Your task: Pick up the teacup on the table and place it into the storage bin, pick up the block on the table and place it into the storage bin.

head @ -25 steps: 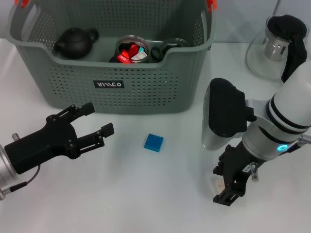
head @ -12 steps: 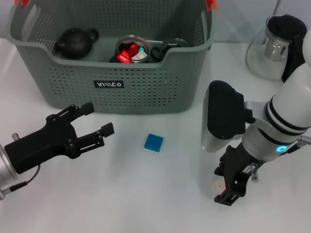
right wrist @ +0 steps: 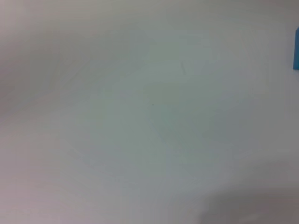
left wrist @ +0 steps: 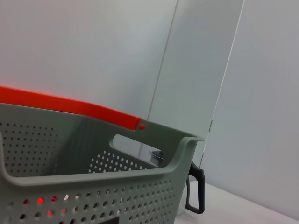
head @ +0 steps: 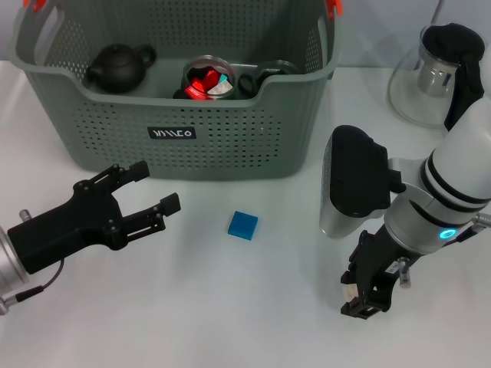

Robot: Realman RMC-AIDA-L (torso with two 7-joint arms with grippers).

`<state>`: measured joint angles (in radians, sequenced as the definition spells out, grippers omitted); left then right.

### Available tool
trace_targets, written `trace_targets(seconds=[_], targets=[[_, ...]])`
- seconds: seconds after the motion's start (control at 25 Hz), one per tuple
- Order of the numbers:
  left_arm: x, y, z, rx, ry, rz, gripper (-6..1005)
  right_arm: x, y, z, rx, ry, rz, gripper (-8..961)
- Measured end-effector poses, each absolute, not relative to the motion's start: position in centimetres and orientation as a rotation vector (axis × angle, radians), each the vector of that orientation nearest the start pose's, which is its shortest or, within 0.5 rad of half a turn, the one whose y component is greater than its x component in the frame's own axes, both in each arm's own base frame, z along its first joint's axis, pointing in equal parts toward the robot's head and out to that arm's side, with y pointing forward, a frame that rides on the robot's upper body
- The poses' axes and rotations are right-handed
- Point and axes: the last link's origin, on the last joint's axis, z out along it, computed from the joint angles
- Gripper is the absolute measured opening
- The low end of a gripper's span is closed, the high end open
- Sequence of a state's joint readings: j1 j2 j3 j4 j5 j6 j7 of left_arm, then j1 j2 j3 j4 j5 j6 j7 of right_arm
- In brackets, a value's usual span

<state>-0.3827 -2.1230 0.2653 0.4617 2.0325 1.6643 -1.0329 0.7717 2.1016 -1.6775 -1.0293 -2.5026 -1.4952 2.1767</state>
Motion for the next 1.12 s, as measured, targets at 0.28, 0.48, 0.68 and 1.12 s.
trace_targets(seconds=[0.28,0.48,0.68,1.12], targets=[[-31.2,26.8,-0.5,-2.367,-0.65,-0.984,872,17.0,33.2,-7.8,-3.025,0.275,-0.864,456],[-31.3,26.7,-0.5,-2.366,-0.653,-0.982,872,16.2,33.6,-5.9,-3.034,0.297,-0.756,456],[-31.3,26.7,-0.5,-2.366,-0.652,-0.982,872,13.7,34.1,-0.8,-3.07,0.276,-0.283,456],[-30.9,27.2,-0.4,-2.372,-0.635,-0.988,873,11.2,34.4,8.2,-2.853,0.179,0.784,456]])
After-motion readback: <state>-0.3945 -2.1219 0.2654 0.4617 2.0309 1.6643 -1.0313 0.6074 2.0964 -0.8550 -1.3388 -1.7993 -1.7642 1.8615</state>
